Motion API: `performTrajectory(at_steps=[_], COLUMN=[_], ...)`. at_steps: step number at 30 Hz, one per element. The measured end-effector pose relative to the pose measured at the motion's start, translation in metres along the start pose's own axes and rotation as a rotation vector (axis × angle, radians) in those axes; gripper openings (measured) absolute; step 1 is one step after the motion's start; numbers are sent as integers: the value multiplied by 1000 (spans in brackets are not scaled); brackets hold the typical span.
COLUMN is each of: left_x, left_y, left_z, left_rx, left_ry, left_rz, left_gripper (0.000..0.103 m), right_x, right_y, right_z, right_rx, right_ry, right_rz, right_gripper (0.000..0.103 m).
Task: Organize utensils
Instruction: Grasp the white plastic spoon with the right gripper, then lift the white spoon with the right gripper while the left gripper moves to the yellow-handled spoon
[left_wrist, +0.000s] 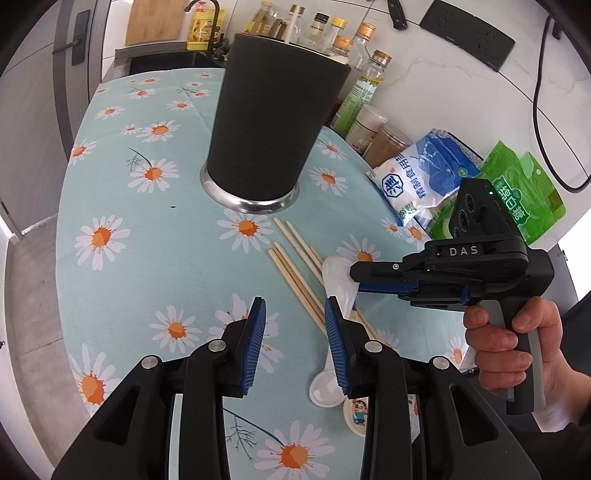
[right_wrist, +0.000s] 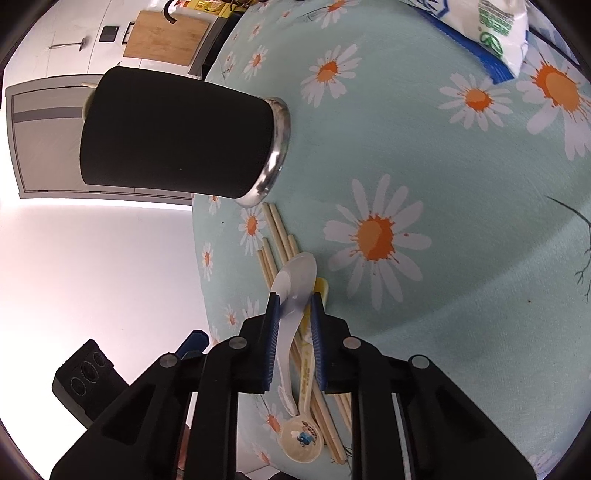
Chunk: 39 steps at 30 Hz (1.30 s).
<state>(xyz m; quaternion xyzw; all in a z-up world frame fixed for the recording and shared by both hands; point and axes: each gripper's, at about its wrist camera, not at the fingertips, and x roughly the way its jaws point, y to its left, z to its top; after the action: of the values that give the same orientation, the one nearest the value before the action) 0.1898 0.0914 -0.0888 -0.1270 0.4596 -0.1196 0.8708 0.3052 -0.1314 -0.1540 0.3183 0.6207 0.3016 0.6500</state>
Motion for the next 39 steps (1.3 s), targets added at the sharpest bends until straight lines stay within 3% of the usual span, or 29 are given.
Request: performTrajectory(at_steps=[7,10,18,21,24,25,29,39], left_x=[-1,-3,-4,-4,-2,-1,3,8], left_y=[14,18,32,34,35,35,33,23], left_z=[1,2,3,2,2,2,3,6], left_rx=[-46,-55,-86,-90,-95,-95,-89,-63], left_ry=[-10,-17,-16,-14,-8,-6,2,12], left_rz=[-10,-4,7,9,6,5,0,-18], left_gripper=[32,32,32,32,32,32,32,33], right_x=[5,10,19,8,-2,-4,-19,-45], right_y=[14,22,36,39,36,35,30,14], right_z=[2,4,7,8,11,12,13,4], right_rx=[-21,-34,-62,-87,-82,-79,-73,-89], right_ry=[14,25,45,15,7,4,-29,-79], right_rz=[51,67,66,40,31,28,15,-69], right_gripper=[14,1,1,1,5,12,22,35])
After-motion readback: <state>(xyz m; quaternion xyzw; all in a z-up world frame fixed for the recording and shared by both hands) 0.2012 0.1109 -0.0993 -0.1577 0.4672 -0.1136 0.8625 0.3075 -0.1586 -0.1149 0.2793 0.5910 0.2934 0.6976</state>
